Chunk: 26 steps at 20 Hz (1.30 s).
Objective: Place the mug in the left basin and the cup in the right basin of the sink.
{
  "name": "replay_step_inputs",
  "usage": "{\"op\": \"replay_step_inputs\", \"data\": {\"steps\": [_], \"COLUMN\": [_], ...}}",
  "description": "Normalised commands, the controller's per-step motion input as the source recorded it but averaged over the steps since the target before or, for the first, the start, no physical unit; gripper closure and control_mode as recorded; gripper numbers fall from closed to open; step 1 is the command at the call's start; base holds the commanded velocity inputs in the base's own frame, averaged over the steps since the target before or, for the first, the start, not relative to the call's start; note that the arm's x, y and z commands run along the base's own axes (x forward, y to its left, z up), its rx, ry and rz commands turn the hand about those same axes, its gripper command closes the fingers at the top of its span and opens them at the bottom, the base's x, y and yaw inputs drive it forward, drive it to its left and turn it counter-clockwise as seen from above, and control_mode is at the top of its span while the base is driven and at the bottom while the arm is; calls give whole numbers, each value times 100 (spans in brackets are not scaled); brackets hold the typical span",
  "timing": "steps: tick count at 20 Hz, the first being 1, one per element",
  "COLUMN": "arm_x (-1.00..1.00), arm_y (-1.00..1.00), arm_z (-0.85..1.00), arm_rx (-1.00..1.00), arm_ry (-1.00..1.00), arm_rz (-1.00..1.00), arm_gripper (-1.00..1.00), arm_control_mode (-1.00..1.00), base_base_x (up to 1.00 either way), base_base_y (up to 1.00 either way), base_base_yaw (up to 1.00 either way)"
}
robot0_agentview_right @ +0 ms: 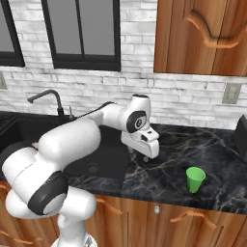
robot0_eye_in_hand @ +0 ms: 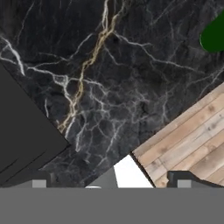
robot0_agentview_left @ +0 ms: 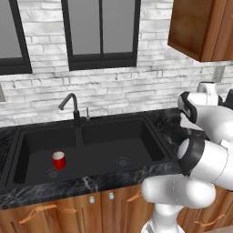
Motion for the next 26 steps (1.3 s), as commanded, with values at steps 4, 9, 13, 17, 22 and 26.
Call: {"op": "replay_step_inputs", "data": {"steps": [4,9,13,17,22,26], "arm_x": [-29,-3,25,3,13,30], "arm_y": [-64,-60,-70,-71,-46,-26], "arm_z": [-16,-22,-13,1,1,0], "arm_rx": [-4,-7,-5,1,7,4], "arm_ry": [-8,-7,0,7,8,6], "arm_rz": [-6,9,19,9,8,9], "arm_gripper": [-100,-100,-100,-100,-100,-100], "arm_control_mode": [-100,-100,-100,-100,-100,-100], "base_base_x": [0,0,0,0,0,0], "base_base_y": [0,0,0,0,0,0], "base_base_yaw": [0,0,0,0,0,0]}}
